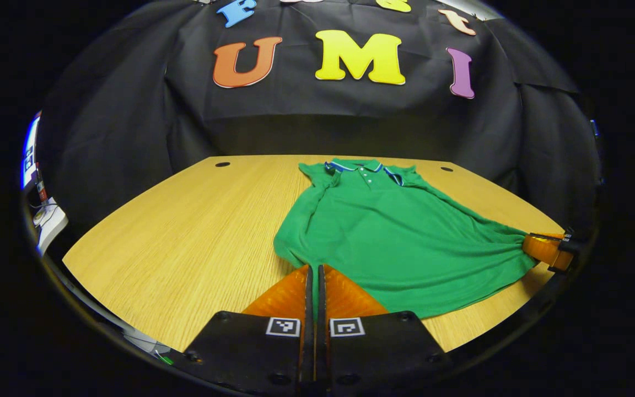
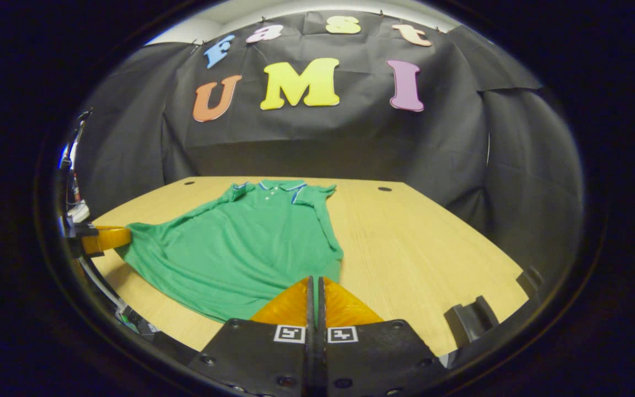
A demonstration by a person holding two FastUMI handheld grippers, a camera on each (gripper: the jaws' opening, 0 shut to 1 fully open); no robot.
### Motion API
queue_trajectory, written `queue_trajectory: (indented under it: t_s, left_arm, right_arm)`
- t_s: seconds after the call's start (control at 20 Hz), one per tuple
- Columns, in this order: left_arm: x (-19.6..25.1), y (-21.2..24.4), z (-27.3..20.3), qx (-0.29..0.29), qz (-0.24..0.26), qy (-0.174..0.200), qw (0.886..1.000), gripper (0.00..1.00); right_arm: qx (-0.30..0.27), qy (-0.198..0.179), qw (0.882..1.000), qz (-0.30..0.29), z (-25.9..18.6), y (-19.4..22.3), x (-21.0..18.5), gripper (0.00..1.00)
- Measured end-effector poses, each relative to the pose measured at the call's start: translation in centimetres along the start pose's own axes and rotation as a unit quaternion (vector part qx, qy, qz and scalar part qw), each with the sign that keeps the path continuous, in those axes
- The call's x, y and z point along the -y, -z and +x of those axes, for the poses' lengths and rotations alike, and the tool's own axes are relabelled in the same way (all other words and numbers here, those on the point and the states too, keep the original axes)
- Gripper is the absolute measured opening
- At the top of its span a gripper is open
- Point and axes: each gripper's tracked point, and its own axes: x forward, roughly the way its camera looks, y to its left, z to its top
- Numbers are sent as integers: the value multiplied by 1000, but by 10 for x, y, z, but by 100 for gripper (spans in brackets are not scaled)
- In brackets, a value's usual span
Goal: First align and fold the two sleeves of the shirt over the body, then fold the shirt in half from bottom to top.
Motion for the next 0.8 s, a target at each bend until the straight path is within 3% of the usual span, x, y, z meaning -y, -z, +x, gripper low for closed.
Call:
queue_trajectory:
  t_s: [0.4, 0.8]
  left_arm:
    - [-3, -77, 32, 59, -10, 3, 998, 7]
    - [-10, -141, 99, 82, -20, 8, 996, 7]
  right_arm:
    - [37, -5, 999, 1, 39, -84, 2, 0]
    - [82, -4, 997, -2, 106, -172, 4, 0]
